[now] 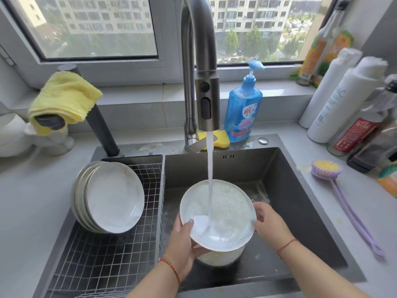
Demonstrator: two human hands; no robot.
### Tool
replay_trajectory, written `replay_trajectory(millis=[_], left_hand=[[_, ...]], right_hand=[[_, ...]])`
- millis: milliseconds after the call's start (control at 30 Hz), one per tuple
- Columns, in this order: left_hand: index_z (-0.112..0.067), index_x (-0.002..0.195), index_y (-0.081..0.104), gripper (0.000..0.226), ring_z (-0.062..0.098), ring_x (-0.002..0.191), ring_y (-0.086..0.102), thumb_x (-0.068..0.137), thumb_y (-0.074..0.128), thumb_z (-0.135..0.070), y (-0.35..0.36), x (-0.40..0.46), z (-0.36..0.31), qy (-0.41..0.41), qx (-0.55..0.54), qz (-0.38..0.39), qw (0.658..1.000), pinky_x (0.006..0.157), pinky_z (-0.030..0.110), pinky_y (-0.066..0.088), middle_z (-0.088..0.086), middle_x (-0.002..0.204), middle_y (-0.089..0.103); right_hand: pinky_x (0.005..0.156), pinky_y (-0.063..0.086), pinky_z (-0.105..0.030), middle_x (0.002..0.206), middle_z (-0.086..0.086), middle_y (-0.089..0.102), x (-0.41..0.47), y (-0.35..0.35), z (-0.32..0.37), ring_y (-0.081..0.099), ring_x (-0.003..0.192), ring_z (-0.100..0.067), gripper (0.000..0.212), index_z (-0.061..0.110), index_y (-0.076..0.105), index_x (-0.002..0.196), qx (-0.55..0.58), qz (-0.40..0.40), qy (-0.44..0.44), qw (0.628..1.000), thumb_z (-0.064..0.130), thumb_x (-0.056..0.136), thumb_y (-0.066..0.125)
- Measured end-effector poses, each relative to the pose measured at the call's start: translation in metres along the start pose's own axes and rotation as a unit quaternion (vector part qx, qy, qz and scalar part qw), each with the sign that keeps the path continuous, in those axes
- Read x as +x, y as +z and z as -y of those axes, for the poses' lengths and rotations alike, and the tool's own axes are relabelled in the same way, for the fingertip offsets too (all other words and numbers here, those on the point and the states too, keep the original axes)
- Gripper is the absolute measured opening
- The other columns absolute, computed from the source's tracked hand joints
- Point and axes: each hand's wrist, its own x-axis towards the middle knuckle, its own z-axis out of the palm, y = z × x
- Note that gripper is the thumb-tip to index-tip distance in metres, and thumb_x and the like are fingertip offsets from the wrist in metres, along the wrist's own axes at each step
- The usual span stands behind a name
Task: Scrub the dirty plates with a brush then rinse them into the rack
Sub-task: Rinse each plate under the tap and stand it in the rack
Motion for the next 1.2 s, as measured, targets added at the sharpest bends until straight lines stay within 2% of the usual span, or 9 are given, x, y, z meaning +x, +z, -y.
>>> replay_trajectory(millis=[67,133,267,467,633,833,933,1067,1200], left_hand=[[-0.041,0.133,0.050,0.037,0.038,0.111,0.063,0.105,0.042,-0.017,-0.001,-0.001,-0.003,0.020,0.015,-0.015,1.000,0.067,0.050,0.059,0.004,0.129,0.059],[-0.039,0.132,0.050,0.035,0.037,0.109,0.064,0.105,0.044,-0.019,-0.003,-0.002,-0.004,0.038,0.022,-0.026,0.999,0.065,0.050,0.060,0.004,0.128,0.060],[-0.037,0.132,0.052,0.031,0.038,0.105,0.066,0.104,0.046,-0.025,-0.007,0.001,-0.004,0.066,0.053,-0.049,0.995,0.067,0.056,0.060,0.006,0.127,0.061],[-0.035,0.132,0.053,0.030,0.030,0.103,0.069,0.105,0.040,-0.038,-0.002,-0.009,-0.003,0.064,0.099,-0.046,0.992,0.061,0.042,0.059,0.004,0.121,0.067],[-0.037,0.129,0.057,0.029,0.025,0.110,0.063,0.105,0.040,-0.038,0.005,-0.021,-0.007,0.062,0.120,-0.027,0.990,0.059,0.046,0.060,-0.004,0.123,0.066],[-0.038,0.120,0.061,0.029,0.038,0.102,0.066,0.104,0.042,-0.023,0.005,-0.022,-0.007,0.066,0.108,-0.046,0.991,0.058,0.047,0.059,0.009,0.117,0.068],[-0.034,0.129,0.055,0.031,0.038,0.103,0.063,0.104,0.041,-0.023,0.003,-0.019,-0.014,0.077,0.124,-0.065,0.987,0.057,0.045,0.059,0.008,0.120,0.061],[-0.037,0.132,0.051,0.030,0.036,0.106,0.061,0.105,0.041,-0.029,-0.001,-0.013,-0.022,0.086,0.143,-0.069,0.984,0.060,0.048,0.061,0.003,0.123,0.058],[-0.035,0.135,0.051,0.032,0.034,0.105,0.065,0.105,0.040,-0.032,0.002,-0.010,-0.026,0.093,0.140,-0.066,0.984,0.056,0.040,0.059,0.005,0.124,0.063]], right_hand=[[0.101,0.043,-0.029,0.118,0.013,0.059,-0.016,0.003,0.000,0.054,0.116,-0.014,0.027,0.030,0.054,0.118,-0.178,-0.042,-0.115,0.976,0.032,0.091,0.054],[0.116,0.019,-0.031,0.128,0.010,0.058,-0.034,0.008,0.003,0.048,0.127,-0.013,0.060,0.025,0.060,0.123,-0.330,-0.059,-0.234,0.913,0.061,0.094,0.022],[0.117,-0.015,-0.034,0.149,0.015,0.039,-0.065,0.027,0.031,0.022,0.142,0.000,0.103,0.029,0.047,0.140,-0.367,0.179,-0.226,0.884,0.066,0.070,-0.019],[0.115,-0.009,-0.019,0.154,0.024,0.014,-0.056,0.064,0.060,0.002,0.136,0.016,0.046,0.032,0.024,0.150,-0.168,0.306,-0.200,0.916,0.036,0.105,0.017],[0.120,-0.007,-0.039,0.161,0.000,-0.007,-0.024,0.077,0.073,-0.016,0.144,-0.008,0.053,0.013,0.007,0.153,-0.324,0.233,-0.247,0.883,0.033,0.104,0.009],[0.116,-0.017,-0.038,0.157,0.011,-0.022,0.012,0.058,0.059,-0.022,0.144,-0.010,0.059,0.033,-0.013,0.151,-0.417,0.177,-0.177,0.874,0.048,0.101,0.014],[0.117,-0.015,-0.048,0.161,0.001,-0.011,0.009,0.046,0.047,-0.014,0.147,-0.017,0.060,0.026,-0.005,0.153,-0.508,0.173,-0.142,0.832,0.050,0.099,0.011],[0.113,-0.001,-0.065,0.157,-0.019,0.007,-0.029,0.031,0.056,-0.002,0.147,-0.033,0.047,0.020,0.018,0.148,-0.569,0.259,-0.178,0.760,0.020,0.102,0.027],[0.120,-0.004,-0.045,0.161,-0.001,-0.006,-0.062,0.040,0.066,-0.012,0.147,-0.015,0.059,0.020,0.008,0.153,-0.391,0.342,-0.193,0.832,0.045,0.100,0.006]])
